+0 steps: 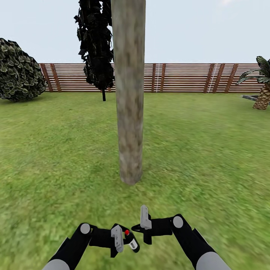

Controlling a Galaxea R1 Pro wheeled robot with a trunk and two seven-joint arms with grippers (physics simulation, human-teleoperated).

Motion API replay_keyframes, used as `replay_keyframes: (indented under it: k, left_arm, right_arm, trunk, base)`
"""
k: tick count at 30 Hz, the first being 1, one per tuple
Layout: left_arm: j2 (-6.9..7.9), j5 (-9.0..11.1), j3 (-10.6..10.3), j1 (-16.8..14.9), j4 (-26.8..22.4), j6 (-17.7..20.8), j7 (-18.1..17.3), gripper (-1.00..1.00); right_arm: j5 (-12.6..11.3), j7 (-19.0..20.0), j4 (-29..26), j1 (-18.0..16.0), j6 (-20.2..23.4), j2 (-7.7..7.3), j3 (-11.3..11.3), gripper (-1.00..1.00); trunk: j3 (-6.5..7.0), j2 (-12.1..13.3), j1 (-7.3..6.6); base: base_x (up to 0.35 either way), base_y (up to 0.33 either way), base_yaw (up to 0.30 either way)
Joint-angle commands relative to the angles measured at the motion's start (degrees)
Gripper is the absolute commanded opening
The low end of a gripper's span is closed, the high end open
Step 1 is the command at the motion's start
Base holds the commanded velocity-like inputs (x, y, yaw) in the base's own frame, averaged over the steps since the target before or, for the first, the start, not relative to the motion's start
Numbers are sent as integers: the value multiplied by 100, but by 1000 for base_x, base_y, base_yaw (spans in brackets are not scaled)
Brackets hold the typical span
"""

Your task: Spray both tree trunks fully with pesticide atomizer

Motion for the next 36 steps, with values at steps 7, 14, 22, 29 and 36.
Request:
replay_keyframes:
  k: [7,14,22,29,36]
  left_arm:
    - [-28,118,0,0,0,-35,0,-100]
    - [-31,160,0,0,0,-38,0,-100]
    - [-34,169,0,0,0,-41,0,-100]
    - [34,195,19,4,16,-36,0,-100]
    - [433,156,37,17,26,-28,74,-100]
  right_arm:
    - [3,0,0,0,0,0,2,-100]
    - [0,0,0,0,0,0,1,-100]
    - [4,0,0,0,-1,0,1,-100]
    - [2,0,0,0,-5,0,-1,-100]
    - [7,0,0,0,-5,0,-1,-100]
  trunk:
    - [0,0,0]
    - [0,0,0]
    - [0,0,0]
    - [0,0,0]
    - [0,0,0]
  base:
    - [0,0,0]
    - [0,0,0]
    - [0,0,0]
    - [0,0,0]
    - [0,0,0]
